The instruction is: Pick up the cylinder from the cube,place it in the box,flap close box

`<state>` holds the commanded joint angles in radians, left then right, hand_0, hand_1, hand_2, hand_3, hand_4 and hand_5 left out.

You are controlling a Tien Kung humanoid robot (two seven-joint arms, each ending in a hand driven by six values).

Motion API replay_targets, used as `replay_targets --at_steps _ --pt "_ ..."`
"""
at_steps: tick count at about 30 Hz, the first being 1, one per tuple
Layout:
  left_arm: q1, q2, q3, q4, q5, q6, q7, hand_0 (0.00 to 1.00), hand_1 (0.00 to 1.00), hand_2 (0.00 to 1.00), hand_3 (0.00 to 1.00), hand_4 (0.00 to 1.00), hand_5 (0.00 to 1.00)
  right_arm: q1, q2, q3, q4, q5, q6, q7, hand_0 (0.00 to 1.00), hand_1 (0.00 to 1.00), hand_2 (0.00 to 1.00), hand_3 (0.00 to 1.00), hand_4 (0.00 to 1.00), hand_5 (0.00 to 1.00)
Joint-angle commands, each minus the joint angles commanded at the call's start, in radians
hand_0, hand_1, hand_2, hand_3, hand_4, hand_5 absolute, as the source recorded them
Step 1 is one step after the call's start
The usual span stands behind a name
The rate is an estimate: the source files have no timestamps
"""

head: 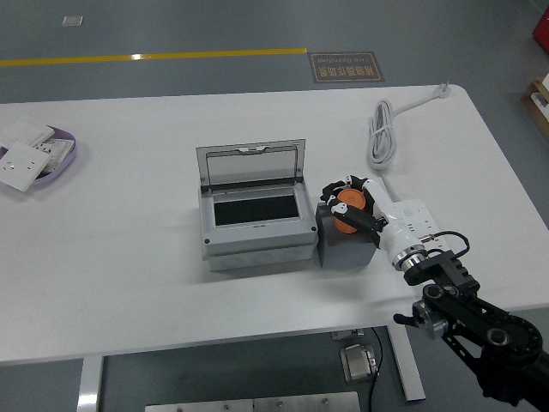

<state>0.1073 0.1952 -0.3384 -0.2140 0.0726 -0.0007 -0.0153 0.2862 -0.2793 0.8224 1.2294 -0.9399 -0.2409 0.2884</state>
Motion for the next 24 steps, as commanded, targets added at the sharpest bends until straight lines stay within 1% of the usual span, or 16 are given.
replay_targets --at_steps 4,5,10,11,16,17,22,23,24 --pt "0.000 0.000 0.005 0.000 -0.004 0.000 0.000 0.629 0.647 0.625 0.668 0.722 0.253 0.000 0.000 0.007 0.002 0.003 0.001 0.001 0.641 0.554 0.438 0.431 0.256 0.005" --pt "0.001 0.000 0.006 0.000 -0.005 0.000 0.000 0.629 0.647 0.625 0.668 0.722 0.253 0.000 0.000 0.010 0.002 0.005 0.001 0.002 0.649 0.573 0.474 0.468 0.636 0.095" --pt "0.001 -0.001 0.013 0.001 -0.010 0.000 0.000 0.629 0.647 0.625 0.668 0.722 0.253 -0.001 -0.001 0.025 0.010 0.014 0.004 0.004 0.649 0.573 0.474 0.468 0.636 0.095" --pt "0.001 -0.001 0.015 0.001 -0.011 0.000 0.000 0.629 0.647 0.625 0.668 0.722 0.253 0.000 -0.001 0.028 0.013 0.016 0.005 0.004 0.631 0.566 0.484 0.482 0.727 0.208" --pt "0.001 -0.001 0.016 0.001 -0.011 0.000 0.001 0.629 0.647 0.625 0.668 0.722 0.253 0.000 0.001 0.030 0.017 0.020 0.007 0.005 0.631 0.566 0.484 0.482 0.727 0.208" --pt "0.001 -0.001 0.016 0.001 -0.011 0.000 0.001 0.629 0.647 0.625 0.668 0.722 0.253 -0.001 0.001 0.029 0.018 0.020 0.007 0.005 0.632 0.567 0.477 0.481 0.786 0.257" --pt "0.001 -0.001 0.013 0.001 -0.009 0.001 0.001 0.629 0.647 0.625 0.668 0.722 0.253 -0.010 -0.004 0.023 0.027 0.005 0.009 0.004 0.632 0.567 0.477 0.481 0.786 0.257" --pt "0.001 -0.001 0.012 0.001 -0.008 0.001 0.001 0.629 0.647 0.625 0.668 0.722 0.253 -0.011 -0.005 0.024 0.027 0.001 0.009 0.003 0.628 0.566 0.459 0.466 0.885 0.388" --pt "0.002 -0.001 0.011 0.001 -0.007 0.001 0.001 0.629 0.647 0.625 0.668 0.722 0.253 -0.011 -0.005 0.027 0.027 -0.004 0.010 0.002 0.628 0.566 0.459 0.466 0.885 0.388"
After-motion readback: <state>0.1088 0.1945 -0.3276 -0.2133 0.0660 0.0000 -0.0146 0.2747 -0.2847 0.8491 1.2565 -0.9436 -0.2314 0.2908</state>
